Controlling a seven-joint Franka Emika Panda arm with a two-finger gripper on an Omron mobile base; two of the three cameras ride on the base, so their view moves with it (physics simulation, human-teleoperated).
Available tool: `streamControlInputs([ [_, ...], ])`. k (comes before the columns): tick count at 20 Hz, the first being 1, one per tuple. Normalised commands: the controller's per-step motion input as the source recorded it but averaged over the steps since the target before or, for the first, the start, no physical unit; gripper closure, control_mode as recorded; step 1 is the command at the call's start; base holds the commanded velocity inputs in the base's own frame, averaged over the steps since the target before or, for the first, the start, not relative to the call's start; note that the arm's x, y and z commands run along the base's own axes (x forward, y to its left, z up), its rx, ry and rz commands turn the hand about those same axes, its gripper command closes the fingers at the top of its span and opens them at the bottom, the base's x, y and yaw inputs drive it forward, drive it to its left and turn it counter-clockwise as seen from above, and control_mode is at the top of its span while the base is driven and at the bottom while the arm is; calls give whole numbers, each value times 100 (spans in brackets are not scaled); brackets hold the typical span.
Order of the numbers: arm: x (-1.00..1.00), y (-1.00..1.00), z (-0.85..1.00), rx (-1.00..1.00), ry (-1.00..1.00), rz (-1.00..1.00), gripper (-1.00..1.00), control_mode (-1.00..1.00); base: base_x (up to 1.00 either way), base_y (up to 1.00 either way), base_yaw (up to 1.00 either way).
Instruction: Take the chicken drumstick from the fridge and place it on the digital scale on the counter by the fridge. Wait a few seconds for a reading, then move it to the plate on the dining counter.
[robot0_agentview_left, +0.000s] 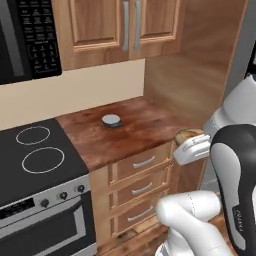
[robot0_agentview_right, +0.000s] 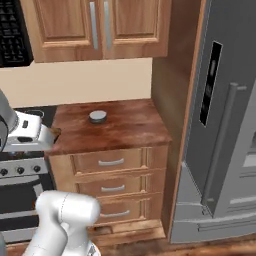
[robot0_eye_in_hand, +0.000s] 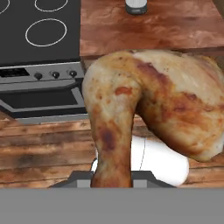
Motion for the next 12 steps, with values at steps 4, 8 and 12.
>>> streamControlInputs([
  [4, 0, 0, 0, 0, 0, 0, 100, 100, 87, 28, -26],
  [8, 0, 0, 0, 0, 0, 0, 100, 100, 65, -6, -2],
  [12, 0, 0, 0, 0, 0, 0, 100, 100, 46, -9, 1],
])
